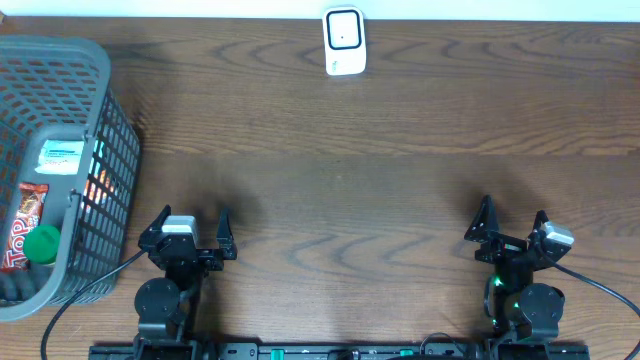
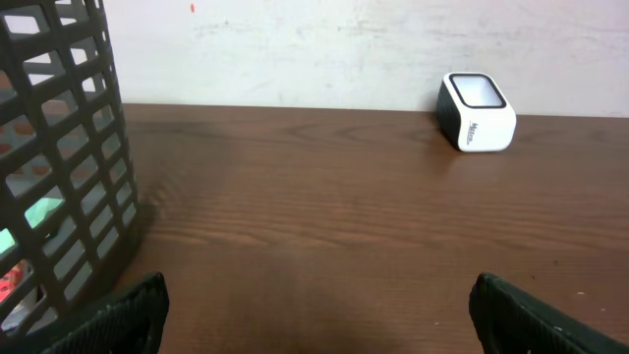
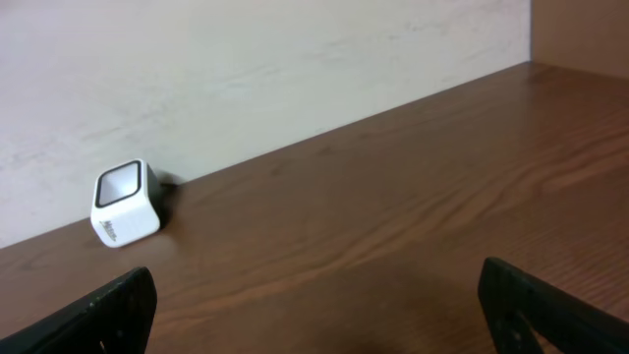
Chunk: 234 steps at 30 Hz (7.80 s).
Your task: Scan the item barcode
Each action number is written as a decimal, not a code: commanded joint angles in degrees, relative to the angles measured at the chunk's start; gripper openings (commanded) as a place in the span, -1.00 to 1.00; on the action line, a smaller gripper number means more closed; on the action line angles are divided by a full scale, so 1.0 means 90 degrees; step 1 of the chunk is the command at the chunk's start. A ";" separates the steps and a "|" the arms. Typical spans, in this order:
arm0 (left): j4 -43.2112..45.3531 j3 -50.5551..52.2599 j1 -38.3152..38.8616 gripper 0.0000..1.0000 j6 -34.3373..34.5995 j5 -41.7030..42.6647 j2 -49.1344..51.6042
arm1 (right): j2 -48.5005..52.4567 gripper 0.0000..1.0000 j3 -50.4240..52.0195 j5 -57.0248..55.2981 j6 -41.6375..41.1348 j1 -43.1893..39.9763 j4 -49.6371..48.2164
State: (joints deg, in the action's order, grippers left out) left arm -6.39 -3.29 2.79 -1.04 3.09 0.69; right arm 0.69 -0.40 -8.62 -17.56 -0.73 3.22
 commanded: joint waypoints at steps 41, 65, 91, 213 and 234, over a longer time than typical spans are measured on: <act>-0.0041 0.0180 0.0019 0.96 0.0080 0.0039 -0.0010 | -0.0034 0.98 0.0010 -0.0010 -0.0022 -0.0007 0.0024; -0.0039 0.0180 0.0019 0.96 0.0078 -0.0114 -0.0010 | -0.0034 0.99 0.0010 -0.0010 -0.0022 -0.0007 0.0024; -0.2514 -0.4420 0.0022 0.96 0.0146 0.1933 0.2616 | -0.0034 0.99 0.0010 -0.0007 -0.0022 -0.0007 0.0024; -0.5668 -0.9471 -0.5950 0.10 0.3655 0.0884 0.8449 | -0.0034 0.98 0.0010 -0.0010 -0.0022 -0.0005 0.0024; -0.5586 -0.9245 -0.3361 0.19 0.4986 0.3521 0.5632 | -0.0034 0.99 0.0010 -0.0010 -0.0022 0.0007 0.0024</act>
State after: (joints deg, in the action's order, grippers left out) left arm -56.99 -87.72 -30.74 42.48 34.28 50.48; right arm 0.69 -0.40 -8.62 -17.56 -0.73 3.22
